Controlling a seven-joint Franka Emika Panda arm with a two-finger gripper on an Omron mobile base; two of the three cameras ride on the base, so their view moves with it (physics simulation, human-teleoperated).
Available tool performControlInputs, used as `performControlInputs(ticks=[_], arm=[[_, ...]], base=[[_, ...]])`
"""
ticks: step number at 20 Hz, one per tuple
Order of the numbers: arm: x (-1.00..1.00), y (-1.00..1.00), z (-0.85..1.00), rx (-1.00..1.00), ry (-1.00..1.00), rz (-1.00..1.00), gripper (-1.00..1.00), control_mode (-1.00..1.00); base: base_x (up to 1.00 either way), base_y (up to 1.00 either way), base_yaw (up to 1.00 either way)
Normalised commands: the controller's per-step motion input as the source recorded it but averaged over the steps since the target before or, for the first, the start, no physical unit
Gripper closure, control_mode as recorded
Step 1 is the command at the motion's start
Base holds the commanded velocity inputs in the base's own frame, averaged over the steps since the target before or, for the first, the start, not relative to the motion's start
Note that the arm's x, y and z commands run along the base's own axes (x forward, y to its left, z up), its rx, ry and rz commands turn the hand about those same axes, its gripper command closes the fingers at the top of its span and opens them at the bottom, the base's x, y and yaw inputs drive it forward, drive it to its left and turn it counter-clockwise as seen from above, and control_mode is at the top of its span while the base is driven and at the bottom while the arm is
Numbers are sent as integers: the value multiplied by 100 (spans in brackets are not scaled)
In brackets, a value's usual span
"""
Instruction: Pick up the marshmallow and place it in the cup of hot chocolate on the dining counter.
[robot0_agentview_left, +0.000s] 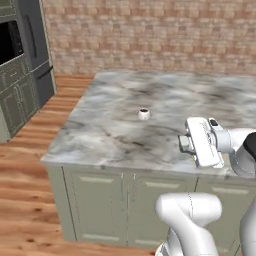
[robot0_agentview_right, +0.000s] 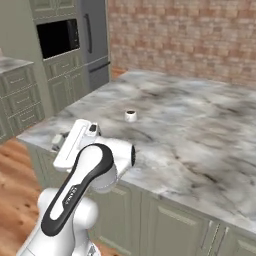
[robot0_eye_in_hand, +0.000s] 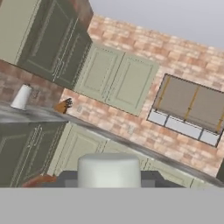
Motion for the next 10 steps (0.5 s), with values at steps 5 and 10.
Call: performControlInputs(ticks=[5, 10], arm=[[0, 0, 0, 0, 0, 0, 100, 100], [0, 0, 0, 0, 0, 0, 100, 100]], base=[[64, 91, -40], [-13, 100, -48]])
